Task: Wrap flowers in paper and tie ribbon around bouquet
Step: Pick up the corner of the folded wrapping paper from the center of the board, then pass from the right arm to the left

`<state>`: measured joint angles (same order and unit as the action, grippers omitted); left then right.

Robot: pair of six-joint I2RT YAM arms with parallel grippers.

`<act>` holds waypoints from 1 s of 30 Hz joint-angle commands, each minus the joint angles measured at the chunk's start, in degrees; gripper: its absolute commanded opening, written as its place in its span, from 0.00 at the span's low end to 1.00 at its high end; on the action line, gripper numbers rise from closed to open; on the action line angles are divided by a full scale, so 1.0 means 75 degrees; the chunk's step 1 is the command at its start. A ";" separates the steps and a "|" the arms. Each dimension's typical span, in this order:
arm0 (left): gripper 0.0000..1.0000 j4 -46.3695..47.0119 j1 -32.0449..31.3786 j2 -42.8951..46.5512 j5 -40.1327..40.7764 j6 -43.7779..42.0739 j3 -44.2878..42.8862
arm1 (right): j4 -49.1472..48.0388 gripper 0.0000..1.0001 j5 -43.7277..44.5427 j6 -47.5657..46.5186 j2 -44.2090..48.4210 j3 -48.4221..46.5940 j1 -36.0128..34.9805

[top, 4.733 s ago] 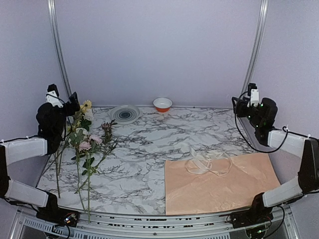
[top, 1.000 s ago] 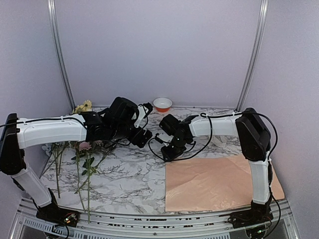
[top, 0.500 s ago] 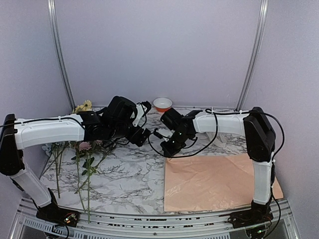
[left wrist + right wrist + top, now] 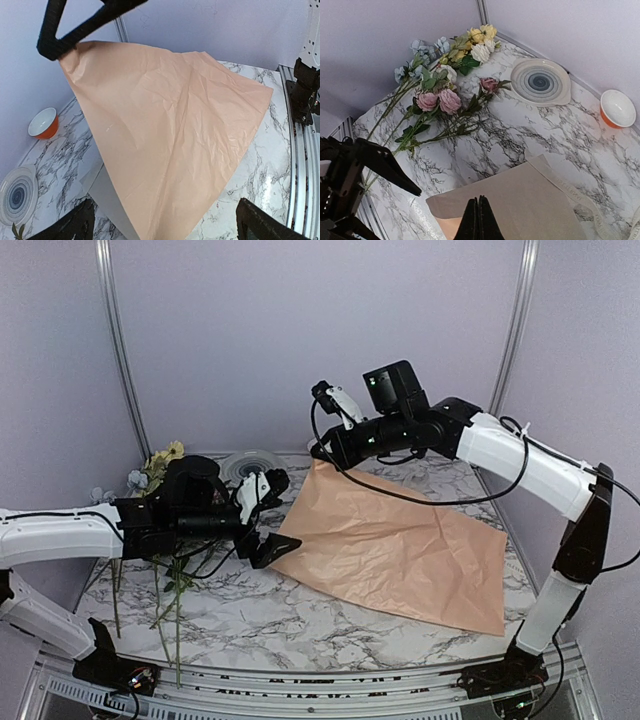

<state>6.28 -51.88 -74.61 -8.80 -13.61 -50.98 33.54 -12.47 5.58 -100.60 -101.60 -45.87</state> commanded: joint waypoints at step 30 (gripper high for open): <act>0.00 -0.1706 0.0435 -0.0537 0.4001 0.0017 -0.3548 | -0.1295 0.93 -0.0115 0.0410 0.3732 0.3110 0.1734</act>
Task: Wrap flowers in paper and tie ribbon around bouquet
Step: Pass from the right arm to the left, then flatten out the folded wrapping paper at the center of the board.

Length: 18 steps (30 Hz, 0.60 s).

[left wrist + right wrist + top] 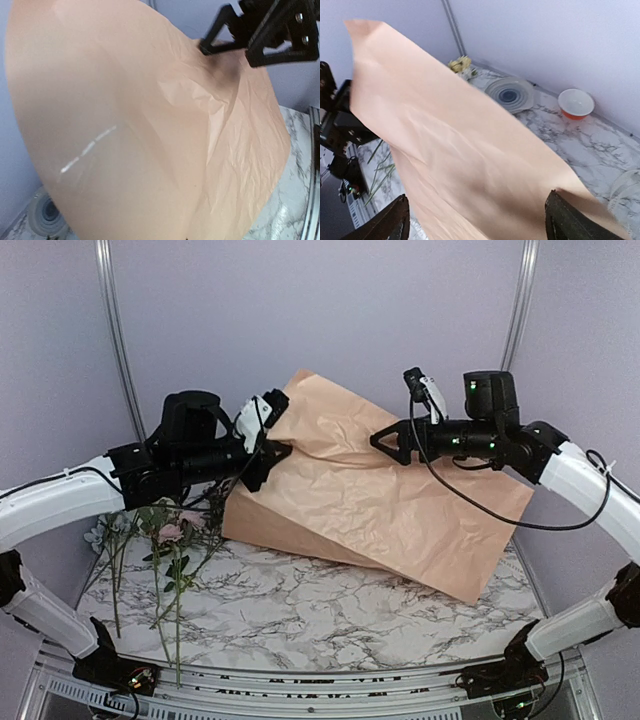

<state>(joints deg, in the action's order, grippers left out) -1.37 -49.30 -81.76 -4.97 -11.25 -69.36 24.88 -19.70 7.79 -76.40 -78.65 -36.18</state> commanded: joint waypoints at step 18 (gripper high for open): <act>0.00 0.1554 -0.2939 0.0605 0.4608 -0.4417 0.0502 | 0.0013 0.96 0.2687 0.0648 0.0977 0.1735 0.3116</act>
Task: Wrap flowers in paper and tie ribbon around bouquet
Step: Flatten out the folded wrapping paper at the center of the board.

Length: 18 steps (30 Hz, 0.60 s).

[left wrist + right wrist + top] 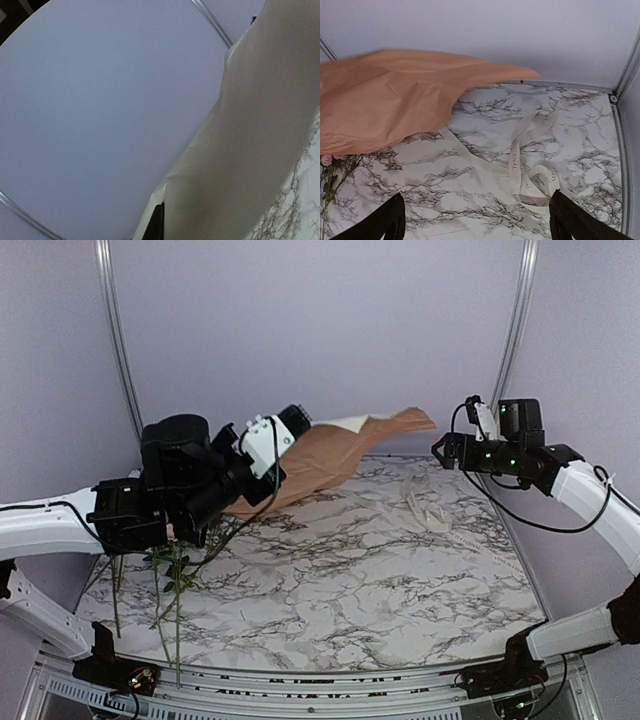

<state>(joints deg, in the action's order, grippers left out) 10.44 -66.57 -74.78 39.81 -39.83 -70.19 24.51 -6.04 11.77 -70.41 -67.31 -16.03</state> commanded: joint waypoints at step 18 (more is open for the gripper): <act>0.00 -0.1380 -0.1518 -0.3247 -0.5315 0.0818 0.1578 | 0.0994 1.00 0.5296 -0.0165 0.0218 -0.0020 0.0806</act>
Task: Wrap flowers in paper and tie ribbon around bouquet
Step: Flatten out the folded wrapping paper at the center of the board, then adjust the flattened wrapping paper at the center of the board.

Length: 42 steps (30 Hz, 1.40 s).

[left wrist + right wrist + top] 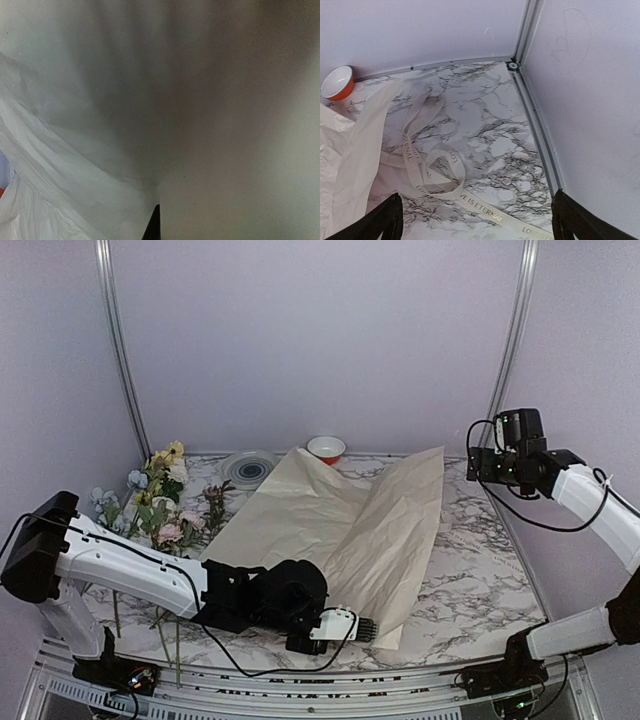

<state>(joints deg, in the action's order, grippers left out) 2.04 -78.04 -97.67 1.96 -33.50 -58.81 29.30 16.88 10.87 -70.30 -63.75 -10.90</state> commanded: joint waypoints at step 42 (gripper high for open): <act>0.48 -0.2438 0.3212 0.0331 0.3059 0.5864 0.0794 | -0.0192 0.46 -0.1229 0.0099 -0.4625 0.0236 -0.2332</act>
<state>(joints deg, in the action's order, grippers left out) -12.93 -54.89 -88.95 21.50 0.23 -53.58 25.54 3.22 9.06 -106.13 -64.58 -28.64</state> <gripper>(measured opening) 0.476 0.463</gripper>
